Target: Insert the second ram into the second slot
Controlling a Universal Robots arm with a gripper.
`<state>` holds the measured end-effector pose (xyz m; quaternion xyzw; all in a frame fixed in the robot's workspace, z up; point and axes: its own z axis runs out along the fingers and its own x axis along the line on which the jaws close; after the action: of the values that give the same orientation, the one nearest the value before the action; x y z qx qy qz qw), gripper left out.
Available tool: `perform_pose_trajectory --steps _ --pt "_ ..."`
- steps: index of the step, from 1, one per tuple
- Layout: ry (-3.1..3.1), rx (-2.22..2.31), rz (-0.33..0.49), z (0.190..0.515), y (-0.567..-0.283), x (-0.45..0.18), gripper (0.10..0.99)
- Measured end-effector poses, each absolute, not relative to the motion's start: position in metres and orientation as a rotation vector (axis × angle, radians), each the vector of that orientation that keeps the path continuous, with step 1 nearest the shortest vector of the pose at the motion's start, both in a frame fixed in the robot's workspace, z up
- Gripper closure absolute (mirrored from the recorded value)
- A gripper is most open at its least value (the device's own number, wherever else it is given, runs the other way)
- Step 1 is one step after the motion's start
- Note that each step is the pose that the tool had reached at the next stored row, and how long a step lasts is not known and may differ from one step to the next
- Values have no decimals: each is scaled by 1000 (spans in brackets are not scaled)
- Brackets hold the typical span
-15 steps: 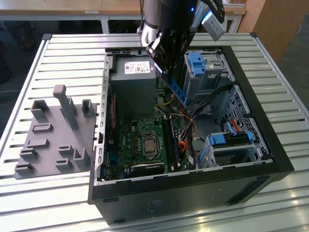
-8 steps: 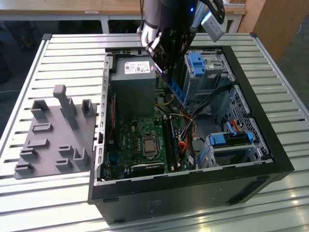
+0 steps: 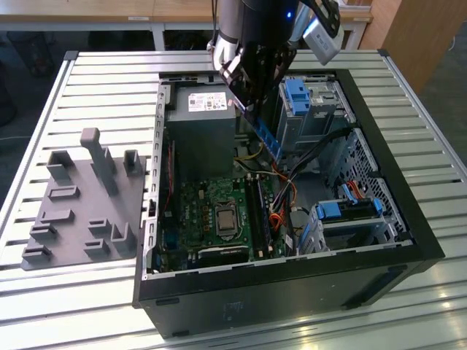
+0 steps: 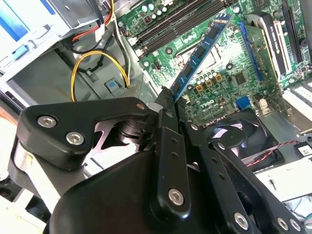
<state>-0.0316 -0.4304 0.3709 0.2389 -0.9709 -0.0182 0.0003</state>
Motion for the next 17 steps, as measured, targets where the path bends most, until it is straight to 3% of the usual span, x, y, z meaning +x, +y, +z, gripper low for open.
perform_pose_trajectory --steps 17 --pt "-3073 650 -55 371 -430 -32 949"
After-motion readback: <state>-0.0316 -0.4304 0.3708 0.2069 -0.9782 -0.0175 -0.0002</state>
